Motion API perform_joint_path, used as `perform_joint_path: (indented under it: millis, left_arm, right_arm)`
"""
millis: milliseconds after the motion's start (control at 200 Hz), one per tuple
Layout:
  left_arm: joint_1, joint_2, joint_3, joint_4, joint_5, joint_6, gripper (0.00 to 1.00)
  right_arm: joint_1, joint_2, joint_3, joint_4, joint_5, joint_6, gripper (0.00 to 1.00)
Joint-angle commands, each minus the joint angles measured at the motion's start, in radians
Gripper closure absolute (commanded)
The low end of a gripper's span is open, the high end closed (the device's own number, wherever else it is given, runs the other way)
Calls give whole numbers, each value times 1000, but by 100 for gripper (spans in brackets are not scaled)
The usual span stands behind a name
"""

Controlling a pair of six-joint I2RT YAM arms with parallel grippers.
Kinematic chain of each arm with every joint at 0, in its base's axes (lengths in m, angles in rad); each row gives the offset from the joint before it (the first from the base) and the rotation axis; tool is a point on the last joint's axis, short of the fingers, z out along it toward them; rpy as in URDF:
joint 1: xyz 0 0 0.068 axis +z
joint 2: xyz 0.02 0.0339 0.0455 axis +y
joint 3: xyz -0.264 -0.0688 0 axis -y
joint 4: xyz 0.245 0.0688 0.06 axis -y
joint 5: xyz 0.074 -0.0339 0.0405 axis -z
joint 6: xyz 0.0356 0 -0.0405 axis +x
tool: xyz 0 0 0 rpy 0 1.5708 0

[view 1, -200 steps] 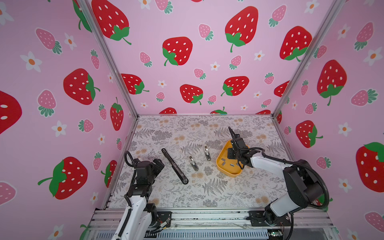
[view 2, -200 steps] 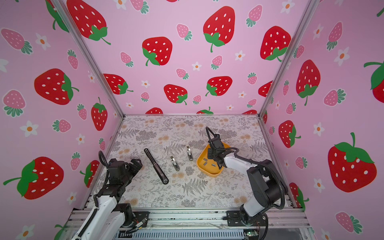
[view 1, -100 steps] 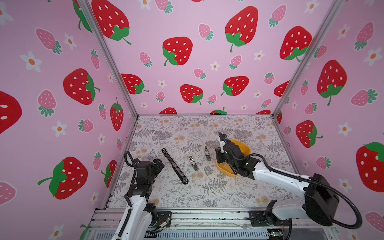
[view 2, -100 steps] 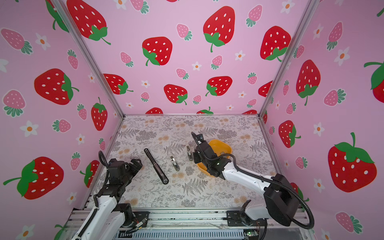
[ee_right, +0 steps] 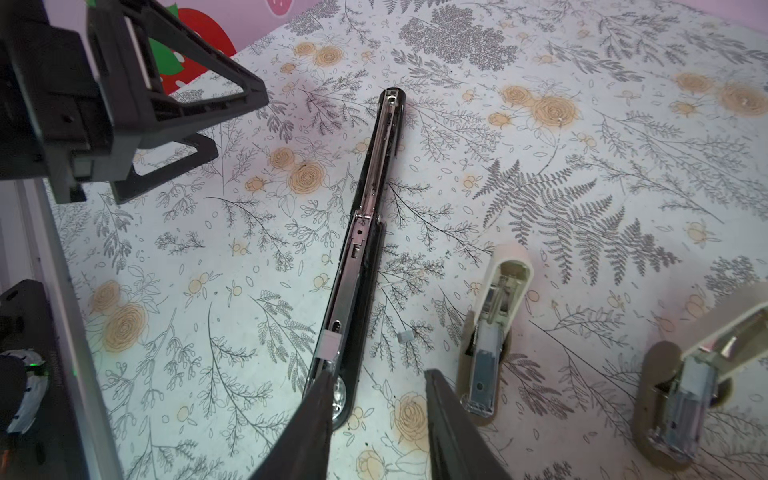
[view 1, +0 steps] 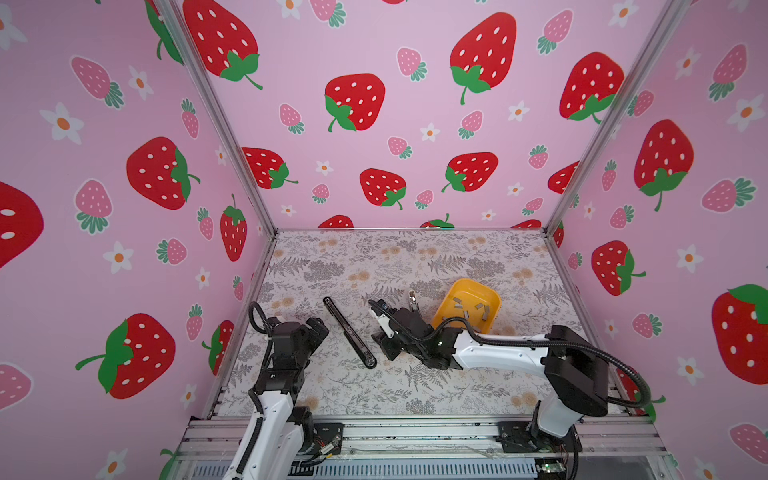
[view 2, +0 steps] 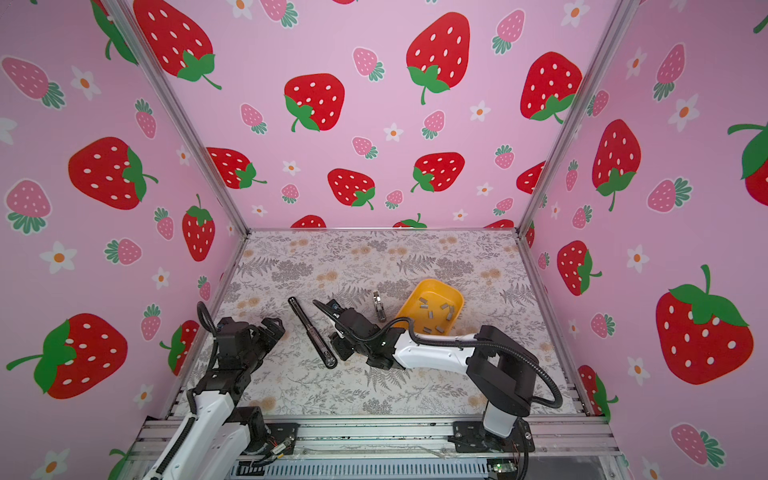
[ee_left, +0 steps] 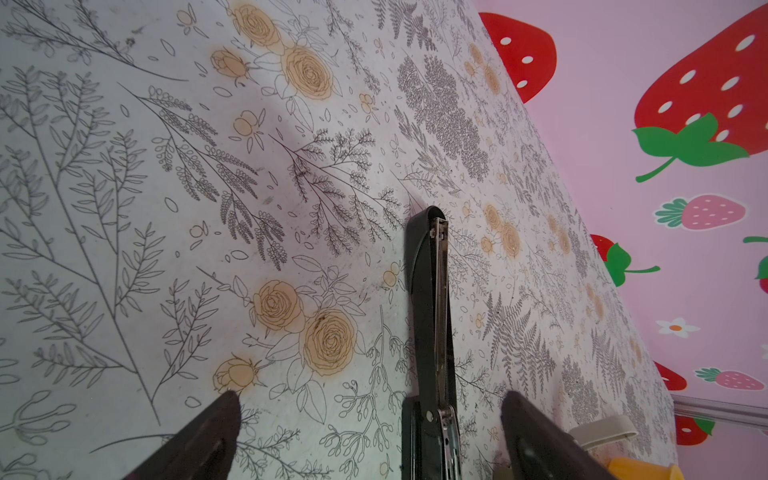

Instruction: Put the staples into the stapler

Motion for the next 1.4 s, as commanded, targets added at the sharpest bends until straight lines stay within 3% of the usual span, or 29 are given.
perform_joint_path:
  millis: [0, 300, 645, 1396]
  left_arm:
    - [4, -6, 27, -14, -21, 2, 1]
    - [4, -8, 27, -16, -22, 2, 1]
    - [4, -5, 25, -15, -24, 1, 1]
    - [5, -8, 28, -18, -24, 1, 1]
  right_arm:
    - [18, 54, 59, -11, -32, -28, 61]
    - [62, 201, 185, -92, -23, -61, 63]
    - [64, 268, 203, -118, 27, -42, 63]
    - [65, 269, 214, -106, 60, -23, 88]
